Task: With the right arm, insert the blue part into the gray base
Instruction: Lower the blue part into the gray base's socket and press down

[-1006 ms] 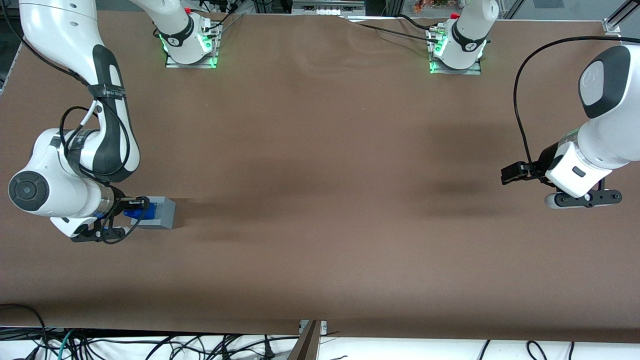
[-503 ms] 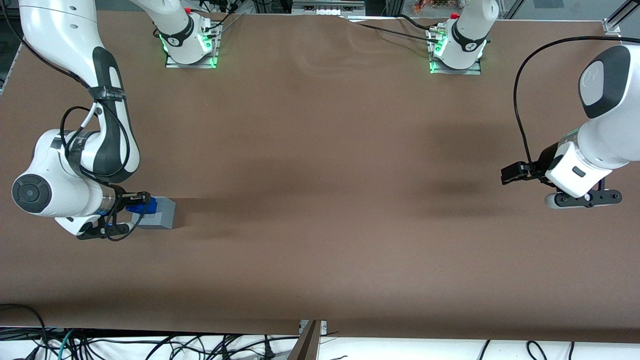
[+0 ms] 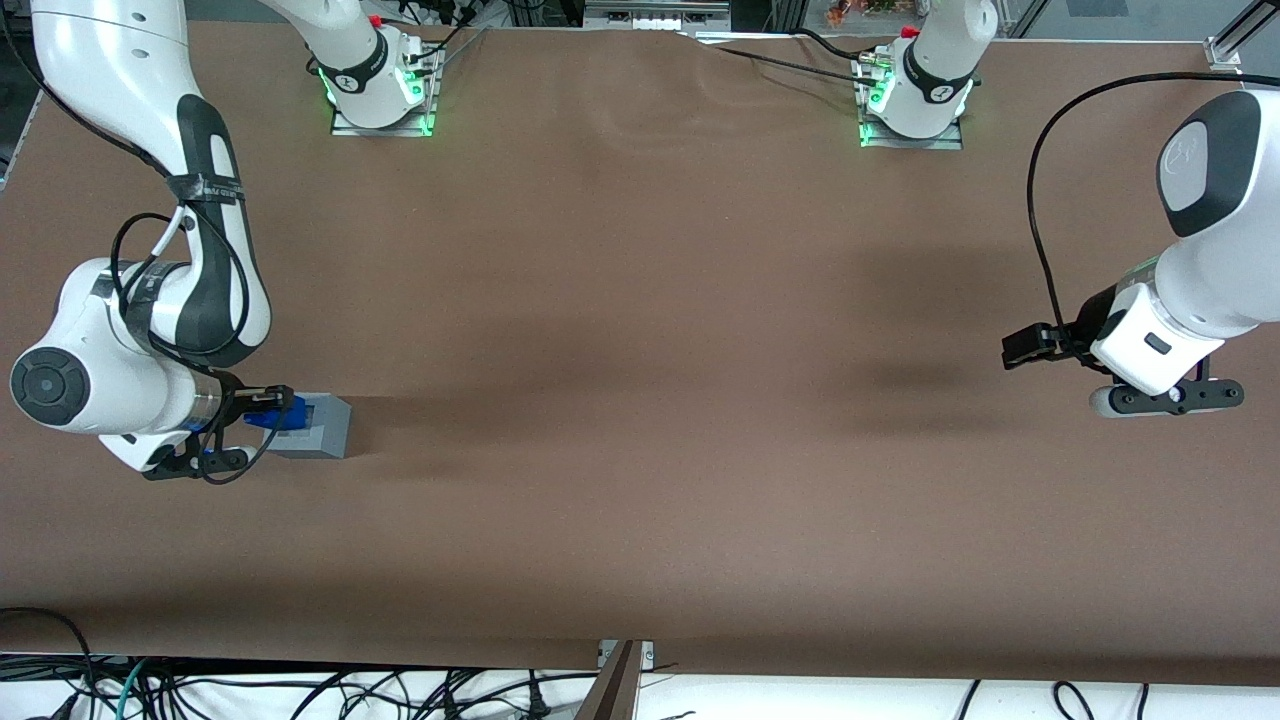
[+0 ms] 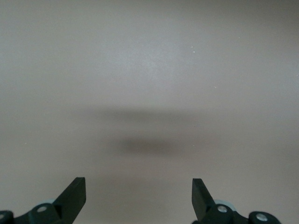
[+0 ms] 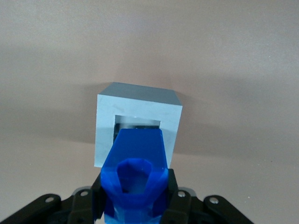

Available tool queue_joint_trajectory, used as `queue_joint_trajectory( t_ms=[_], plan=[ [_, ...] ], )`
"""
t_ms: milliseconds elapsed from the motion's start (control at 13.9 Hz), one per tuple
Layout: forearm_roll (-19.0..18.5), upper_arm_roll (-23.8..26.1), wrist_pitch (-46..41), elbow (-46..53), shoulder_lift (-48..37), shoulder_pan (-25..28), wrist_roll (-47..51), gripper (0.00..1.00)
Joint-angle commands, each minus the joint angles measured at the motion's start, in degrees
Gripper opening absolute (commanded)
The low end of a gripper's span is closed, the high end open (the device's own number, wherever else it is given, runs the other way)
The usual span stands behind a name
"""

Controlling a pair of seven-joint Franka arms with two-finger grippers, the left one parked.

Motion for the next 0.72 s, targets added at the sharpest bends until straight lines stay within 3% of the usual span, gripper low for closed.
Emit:
queue_joint_trajectory(
  t_ms=[0, 647],
  plan=[
    [1.1, 0.5, 0.2, 0.4, 0.0, -0.5, -0.3, 0.05],
    [1.4, 0.6, 2.0, 0.6, 0.8, -0.4, 1.3, 0.05]
  ],
)
